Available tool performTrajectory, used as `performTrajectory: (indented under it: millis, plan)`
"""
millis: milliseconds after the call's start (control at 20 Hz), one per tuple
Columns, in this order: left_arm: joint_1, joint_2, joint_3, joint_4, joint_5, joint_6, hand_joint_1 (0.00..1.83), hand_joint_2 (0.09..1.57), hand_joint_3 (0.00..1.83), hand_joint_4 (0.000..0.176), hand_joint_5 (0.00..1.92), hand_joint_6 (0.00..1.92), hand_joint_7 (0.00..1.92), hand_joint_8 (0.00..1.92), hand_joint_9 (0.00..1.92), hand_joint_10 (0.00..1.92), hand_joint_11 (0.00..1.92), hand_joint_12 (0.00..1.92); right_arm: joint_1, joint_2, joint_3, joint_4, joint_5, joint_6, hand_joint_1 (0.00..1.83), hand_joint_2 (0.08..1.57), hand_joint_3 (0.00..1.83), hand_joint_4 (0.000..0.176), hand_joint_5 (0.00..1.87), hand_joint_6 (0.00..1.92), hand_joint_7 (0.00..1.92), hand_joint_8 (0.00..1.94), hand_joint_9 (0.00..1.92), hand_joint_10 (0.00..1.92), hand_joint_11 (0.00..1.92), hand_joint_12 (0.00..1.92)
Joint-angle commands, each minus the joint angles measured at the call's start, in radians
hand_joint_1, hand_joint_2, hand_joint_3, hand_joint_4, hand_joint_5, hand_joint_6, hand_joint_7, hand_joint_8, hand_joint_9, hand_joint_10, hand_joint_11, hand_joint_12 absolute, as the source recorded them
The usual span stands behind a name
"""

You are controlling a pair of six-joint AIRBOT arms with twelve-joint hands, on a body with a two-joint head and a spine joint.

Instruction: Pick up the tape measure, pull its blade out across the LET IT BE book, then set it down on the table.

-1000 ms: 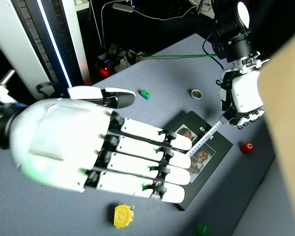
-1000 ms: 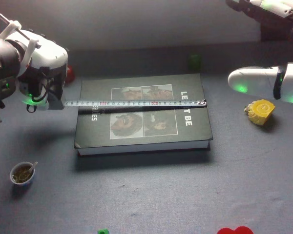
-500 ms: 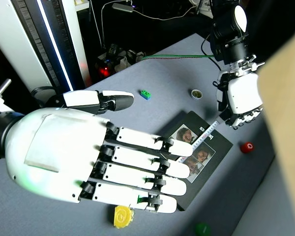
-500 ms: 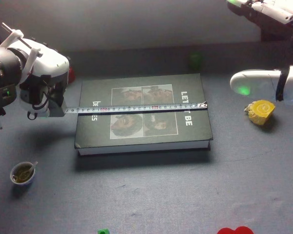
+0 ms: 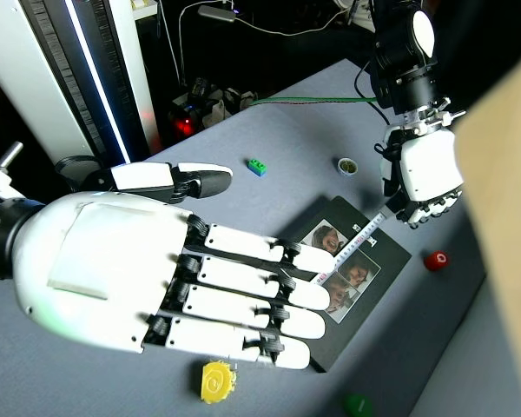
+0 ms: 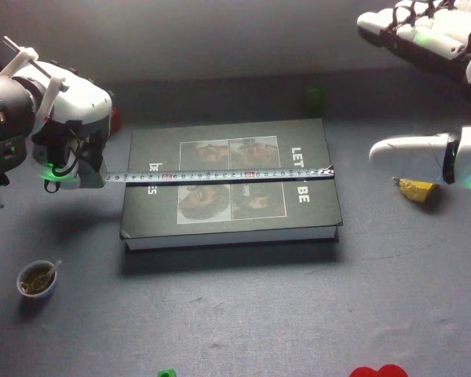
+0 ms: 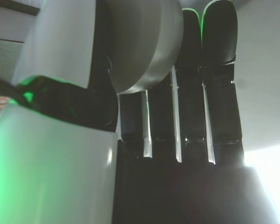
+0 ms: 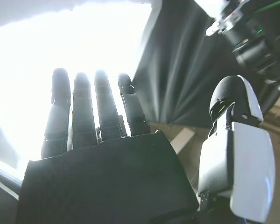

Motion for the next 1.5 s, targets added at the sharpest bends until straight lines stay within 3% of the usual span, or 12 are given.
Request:
performTrajectory:
  millis: [0, 650, 750, 1100, 1450]
  plan:
    - [-0.015, 0.002, 0.001, 0.052, -0.011, 0.010, 1.38, 1.09, 0.00, 0.000, 1.06, 0.62, 1.05, 0.97, 0.88, 1.27, 0.88, 1.07, 0.007, 0.009, -0.002, -0.008, 0.116, 0.007, 0.00, 0.99, 0.00, 0.030, 0.03, 0.00, 0.09, 0.00, 0.07, 0.00, 0.00, 0.49]
    - [-0.119, 0.017, -0.082, 0.052, 0.030, 0.039, 1.38, 1.10, 0.00, 0.000, 1.02, 0.66, 1.05, 0.97, 0.88, 1.27, 0.87, 1.07, -0.001, 0.016, -0.003, -0.027, 0.107, 0.020, 0.00, 1.01, 0.01, 0.028, 0.07, 0.01, 0.12, 0.00, 0.07, 0.00, 0.00, 0.50]
    - [-0.145, 0.051, -0.118, 0.052, 0.054, 0.053, 1.38, 1.10, 0.00, 0.000, 1.03, 0.66, 1.05, 0.97, 0.88, 1.27, 0.87, 1.07, -0.001, 0.016, -0.003, -0.027, 0.111, 0.020, 0.00, 1.01, 0.01, 0.028, 0.07, 0.01, 0.12, 0.00, 0.07, 0.00, 0.00, 0.51]
    - [-0.125, 0.130, -0.226, 0.016, 0.107, 0.067, 1.38, 1.09, 0.00, 0.000, 1.05, 0.63, 1.07, 0.95, 0.88, 1.26, 0.87, 1.06, 0.005, 0.018, -0.004, -0.027, 0.127, 0.020, 0.00, 1.01, 0.00, 0.028, 0.07, 0.00, 0.12, 0.00, 0.07, 0.00, 0.00, 0.51]
    - [-0.134, 0.211, -0.354, -0.034, 0.235, 0.084, 1.38, 1.09, 0.00, 0.000, 1.04, 0.64, 1.07, 0.95, 0.88, 1.26, 0.86, 1.06, 0.003, 0.020, -0.004, -0.027, 0.128, 0.020, 0.00, 1.01, 0.01, 0.028, 0.07, 0.00, 0.12, 0.00, 0.08, 0.00, 0.00, 0.51]
